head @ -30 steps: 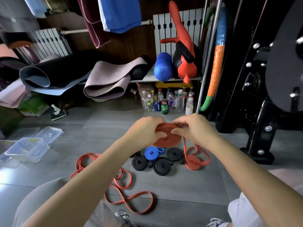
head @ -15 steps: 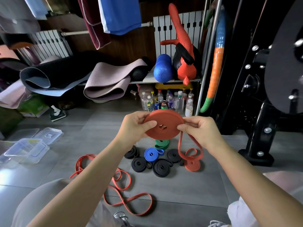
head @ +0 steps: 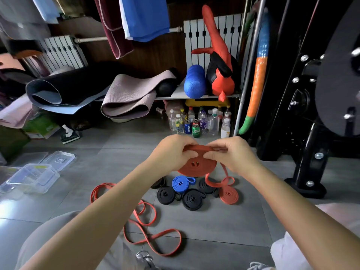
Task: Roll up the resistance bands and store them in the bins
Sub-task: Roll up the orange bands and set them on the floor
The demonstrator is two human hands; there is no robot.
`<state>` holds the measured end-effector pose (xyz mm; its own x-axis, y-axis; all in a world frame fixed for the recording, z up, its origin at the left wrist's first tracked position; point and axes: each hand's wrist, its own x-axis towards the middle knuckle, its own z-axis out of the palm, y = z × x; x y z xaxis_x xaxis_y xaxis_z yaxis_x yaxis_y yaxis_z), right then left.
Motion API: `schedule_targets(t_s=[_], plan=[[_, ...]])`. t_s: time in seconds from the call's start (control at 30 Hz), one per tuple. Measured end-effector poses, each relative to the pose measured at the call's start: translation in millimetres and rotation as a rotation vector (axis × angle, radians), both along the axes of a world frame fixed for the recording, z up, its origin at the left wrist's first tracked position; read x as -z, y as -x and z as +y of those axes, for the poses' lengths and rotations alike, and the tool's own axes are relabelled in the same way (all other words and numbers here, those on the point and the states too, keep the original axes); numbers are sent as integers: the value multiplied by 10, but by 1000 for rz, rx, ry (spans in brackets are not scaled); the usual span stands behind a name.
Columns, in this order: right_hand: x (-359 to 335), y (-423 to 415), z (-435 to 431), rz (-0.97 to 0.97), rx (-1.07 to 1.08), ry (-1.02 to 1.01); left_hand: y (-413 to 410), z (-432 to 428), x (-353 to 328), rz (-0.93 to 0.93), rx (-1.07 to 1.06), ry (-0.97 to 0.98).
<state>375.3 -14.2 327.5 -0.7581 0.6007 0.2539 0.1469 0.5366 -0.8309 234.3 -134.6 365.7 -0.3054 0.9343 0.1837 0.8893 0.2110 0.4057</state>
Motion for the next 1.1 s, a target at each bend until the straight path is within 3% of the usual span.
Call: schedule_targets(t_s=[0.23, 0.4, 0.5, 0.53, 0.63, 0.73, 0.83, 1.1], plan=[[111, -129, 75, 107, -28, 236, 70, -89, 76, -549, -60, -212], [160, -167, 95, 170, -8, 305, 62, -138, 100, -734, -112, -271], [158, -167, 96, 139, -30, 305, 48, -151, 82, -681, -79, -125], [148, -158, 84, 121, -46, 294, 47, -144, 60, -584, -62, -68], [117, -86, 55, 23, -69, 158, 25, -105, 8, -67, -33, 68], [57, 10, 37, -70, -54, 2, -57, -87, -15, 156, -6, 57], [3, 46, 58, -69, -22, -22, -56, -78, 27, 127, 20, 23], [-5, -90, 55, 9, -63, 103, 32, -120, 118, -287, -80, -177]])
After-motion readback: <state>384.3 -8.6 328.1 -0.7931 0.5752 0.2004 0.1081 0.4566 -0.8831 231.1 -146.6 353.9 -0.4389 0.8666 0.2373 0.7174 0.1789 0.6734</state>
